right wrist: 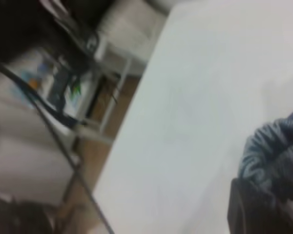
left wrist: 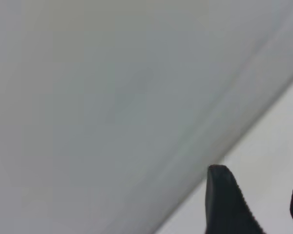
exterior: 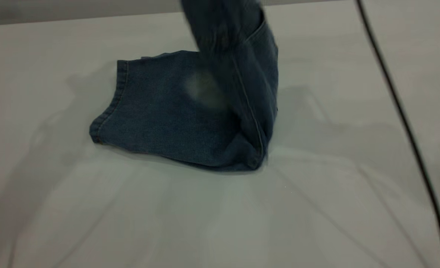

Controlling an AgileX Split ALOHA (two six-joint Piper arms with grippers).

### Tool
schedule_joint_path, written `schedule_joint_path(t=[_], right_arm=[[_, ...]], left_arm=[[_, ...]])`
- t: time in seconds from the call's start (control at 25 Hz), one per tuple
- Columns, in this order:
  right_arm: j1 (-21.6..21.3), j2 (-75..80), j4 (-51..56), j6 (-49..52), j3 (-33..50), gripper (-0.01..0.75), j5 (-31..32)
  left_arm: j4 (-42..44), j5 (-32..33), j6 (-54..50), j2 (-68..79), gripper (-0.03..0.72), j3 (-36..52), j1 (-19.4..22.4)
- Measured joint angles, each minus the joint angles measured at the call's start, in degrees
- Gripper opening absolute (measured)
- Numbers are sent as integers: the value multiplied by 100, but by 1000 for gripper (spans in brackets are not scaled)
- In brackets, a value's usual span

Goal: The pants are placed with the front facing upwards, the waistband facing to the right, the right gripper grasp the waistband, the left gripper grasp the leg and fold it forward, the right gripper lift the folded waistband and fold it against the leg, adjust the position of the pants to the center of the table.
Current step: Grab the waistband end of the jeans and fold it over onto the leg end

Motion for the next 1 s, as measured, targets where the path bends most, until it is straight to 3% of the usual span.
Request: schedule_joint_path(t=[0.24,0.8,1.0], right_arm=[[449,720,17,-62,-581,33,-205],[912,1856,10,-62,-1868,34,-535],[1009,1982,11,-303,-1909,85,-489]], left_arm=[[-11,-9,-21,-533,309,-5,0],[-50,-39,-36,-558,309,-5,-5],[-50,-47,-36,-558,309,-5,-5]])
